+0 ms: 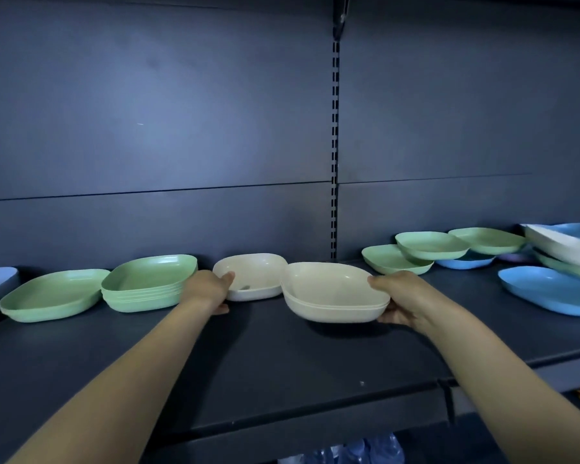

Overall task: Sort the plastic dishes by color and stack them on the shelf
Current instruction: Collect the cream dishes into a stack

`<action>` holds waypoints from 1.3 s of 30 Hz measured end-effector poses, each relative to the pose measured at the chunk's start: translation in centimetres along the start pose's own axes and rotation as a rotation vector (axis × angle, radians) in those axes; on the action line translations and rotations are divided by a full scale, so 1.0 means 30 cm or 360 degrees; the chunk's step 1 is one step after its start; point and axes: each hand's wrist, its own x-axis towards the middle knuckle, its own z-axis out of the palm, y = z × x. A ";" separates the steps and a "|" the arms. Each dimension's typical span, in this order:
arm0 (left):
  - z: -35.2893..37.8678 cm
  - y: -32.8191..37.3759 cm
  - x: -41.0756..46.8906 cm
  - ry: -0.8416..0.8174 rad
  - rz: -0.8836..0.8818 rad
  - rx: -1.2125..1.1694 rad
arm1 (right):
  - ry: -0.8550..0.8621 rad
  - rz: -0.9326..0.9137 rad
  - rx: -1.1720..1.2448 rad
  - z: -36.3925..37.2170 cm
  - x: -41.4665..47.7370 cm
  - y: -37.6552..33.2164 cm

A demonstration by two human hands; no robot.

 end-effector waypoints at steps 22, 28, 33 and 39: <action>-0.005 0.064 -0.173 -0.0542 -0.0139 -0.0937 | 0.0137 -0.0072 0.0308 -0.090 -0.044 -0.062; 0.018 0.080 -0.324 -0.0602 -0.0090 -0.1160 | 0.0029 -0.0123 0.0294 -0.020 -0.060 -0.109; 0.039 0.095 -0.420 -0.0537 -0.0014 -0.1182 | 0.0115 -0.0190 0.0241 -0.003 -0.058 -0.071; 0.063 0.091 -0.472 -0.0466 0.0002 -0.1210 | -0.0180 -0.0013 0.0363 -0.011 -0.102 -0.032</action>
